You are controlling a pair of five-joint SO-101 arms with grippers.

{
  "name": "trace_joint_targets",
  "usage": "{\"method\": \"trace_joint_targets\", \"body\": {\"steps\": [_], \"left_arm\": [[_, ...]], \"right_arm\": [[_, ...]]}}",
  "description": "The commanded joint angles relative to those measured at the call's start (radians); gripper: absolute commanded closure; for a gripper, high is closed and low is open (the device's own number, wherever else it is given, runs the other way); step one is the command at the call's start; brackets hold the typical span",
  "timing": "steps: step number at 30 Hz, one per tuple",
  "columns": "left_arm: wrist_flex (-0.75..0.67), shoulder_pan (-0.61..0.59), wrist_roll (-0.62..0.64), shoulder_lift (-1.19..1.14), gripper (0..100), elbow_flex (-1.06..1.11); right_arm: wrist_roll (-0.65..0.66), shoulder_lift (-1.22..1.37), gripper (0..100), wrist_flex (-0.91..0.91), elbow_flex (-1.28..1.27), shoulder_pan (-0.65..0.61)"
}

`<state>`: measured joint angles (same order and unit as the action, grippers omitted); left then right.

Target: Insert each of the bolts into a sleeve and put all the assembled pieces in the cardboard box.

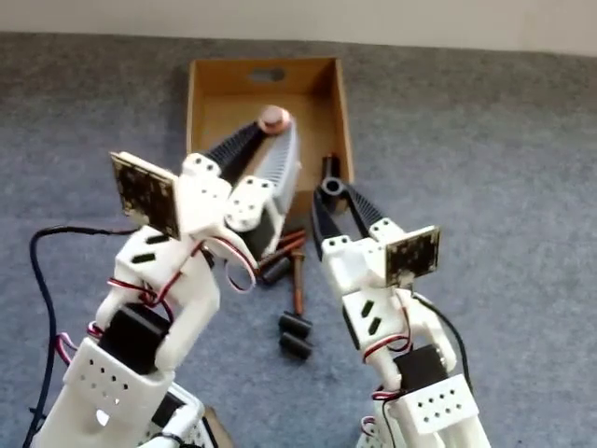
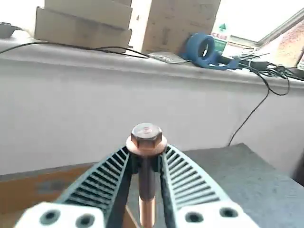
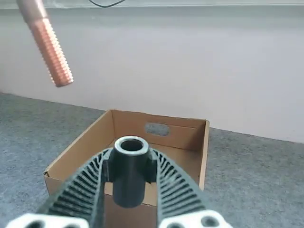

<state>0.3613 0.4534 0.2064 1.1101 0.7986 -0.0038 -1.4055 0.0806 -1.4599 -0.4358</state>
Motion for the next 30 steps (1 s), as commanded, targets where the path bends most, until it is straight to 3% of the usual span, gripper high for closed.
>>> {"method": "trace_joint_targets", "body": {"steps": [1, 19, 30], "left_arm": [[-0.034, 0.074, 0.000, 0.013, 99, -0.062], [-0.035, 0.111, 0.000, -0.220, 99, -0.064], [-0.035, 0.104, -0.002, -0.237, 99, -0.056]], "right_arm": [[-0.009, -0.016, 99.2, -0.025, -0.012, -0.005], [-0.009, -0.018, 99.2, -0.025, -0.024, -0.005], [-0.009, -0.018, 99.2, -0.025, -0.025, -0.004]]}}
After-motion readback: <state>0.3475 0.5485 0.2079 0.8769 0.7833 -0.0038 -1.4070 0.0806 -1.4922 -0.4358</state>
